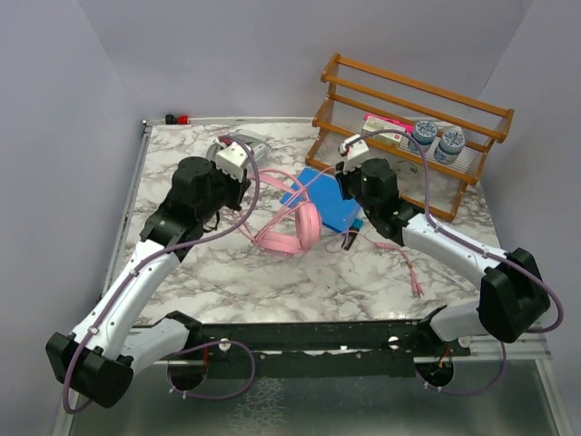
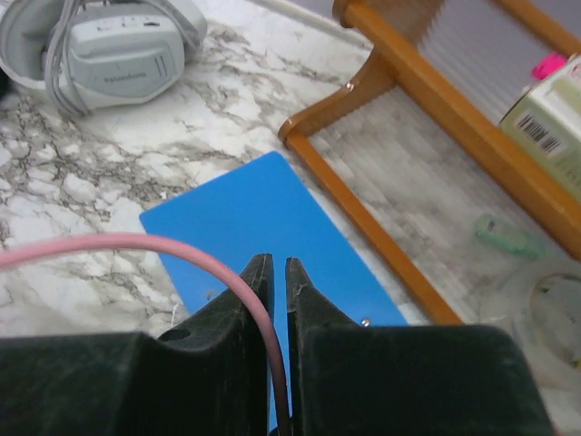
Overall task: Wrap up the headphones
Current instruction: Wrap the headphones cable around the headphones.
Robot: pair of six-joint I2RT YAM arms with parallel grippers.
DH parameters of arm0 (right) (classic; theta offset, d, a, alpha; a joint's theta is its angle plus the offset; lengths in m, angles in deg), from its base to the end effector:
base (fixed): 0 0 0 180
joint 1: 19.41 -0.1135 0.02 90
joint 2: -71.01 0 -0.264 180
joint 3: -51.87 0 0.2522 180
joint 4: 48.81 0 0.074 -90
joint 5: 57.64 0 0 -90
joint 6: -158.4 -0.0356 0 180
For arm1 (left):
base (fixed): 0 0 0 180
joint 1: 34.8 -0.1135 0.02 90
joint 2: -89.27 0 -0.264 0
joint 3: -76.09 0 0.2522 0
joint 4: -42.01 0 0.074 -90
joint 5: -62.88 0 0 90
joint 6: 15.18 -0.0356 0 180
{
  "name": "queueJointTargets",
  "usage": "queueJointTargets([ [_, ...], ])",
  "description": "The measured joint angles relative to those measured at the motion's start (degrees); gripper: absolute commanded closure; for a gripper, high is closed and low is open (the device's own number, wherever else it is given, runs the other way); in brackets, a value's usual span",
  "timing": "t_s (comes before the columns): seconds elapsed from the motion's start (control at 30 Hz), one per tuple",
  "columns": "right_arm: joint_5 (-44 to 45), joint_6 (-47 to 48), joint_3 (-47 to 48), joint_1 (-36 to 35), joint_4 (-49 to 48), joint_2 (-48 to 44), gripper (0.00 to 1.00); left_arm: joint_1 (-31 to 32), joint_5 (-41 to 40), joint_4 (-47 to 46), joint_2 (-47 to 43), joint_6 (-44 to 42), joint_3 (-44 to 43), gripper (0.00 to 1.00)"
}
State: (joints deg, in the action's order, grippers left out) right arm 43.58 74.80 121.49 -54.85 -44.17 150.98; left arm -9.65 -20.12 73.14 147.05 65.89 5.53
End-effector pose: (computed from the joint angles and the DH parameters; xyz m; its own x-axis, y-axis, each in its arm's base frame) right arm 0.2707 0.1842 0.3000 -0.1631 -0.2503 -0.9543 -0.4365 0.8858 -0.1577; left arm 0.2054 -0.1012 0.3582 -0.1998 0.2640 -0.9436 0.5644 0.8182 0.1094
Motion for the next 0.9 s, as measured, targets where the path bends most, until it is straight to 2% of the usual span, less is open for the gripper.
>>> queueJointTargets([
  [0.17, -4.5, -5.7, -7.4, 2.2, -9.0, 0.6, 0.84, 0.0, -2.3, 6.7, 3.6, 10.3, -10.4, 1.00],
  [0.3, -12.1, -10.0, -13.9, 2.7, -22.5, 2.4, 0.79, 0.0, -2.1, 10.6, 7.3, 20.1, -17.7, 1.00],
  [0.5, -22.2, -16.5, -25.4, 2.7, -46.1, 7.5, 0.76, 0.0, 1.5, 14.3, 9.0, 31.6, -20.3, 1.00],
  [0.7, -34.3, -25.8, -26.3, 2.7, -65.8, 14.9, 0.73, 0.0, 3.4, 15.0, 10.3, 41.7, -21.5, 1.00],
  [0.8, -37.5, -30.4, -26.0, 1.8, -71.7, 18.8, 0.73, 0.0, 2.8, 13.7, 10.3, 47.3, -21.3, 1.00],
  [0.9, -39.2, -34.6, -26.0, -2.2, -74.6, 22.0, 0.74, 0.0, 0.1, 12.6, 10.3, 53.1, -20.6, 1.00],
])
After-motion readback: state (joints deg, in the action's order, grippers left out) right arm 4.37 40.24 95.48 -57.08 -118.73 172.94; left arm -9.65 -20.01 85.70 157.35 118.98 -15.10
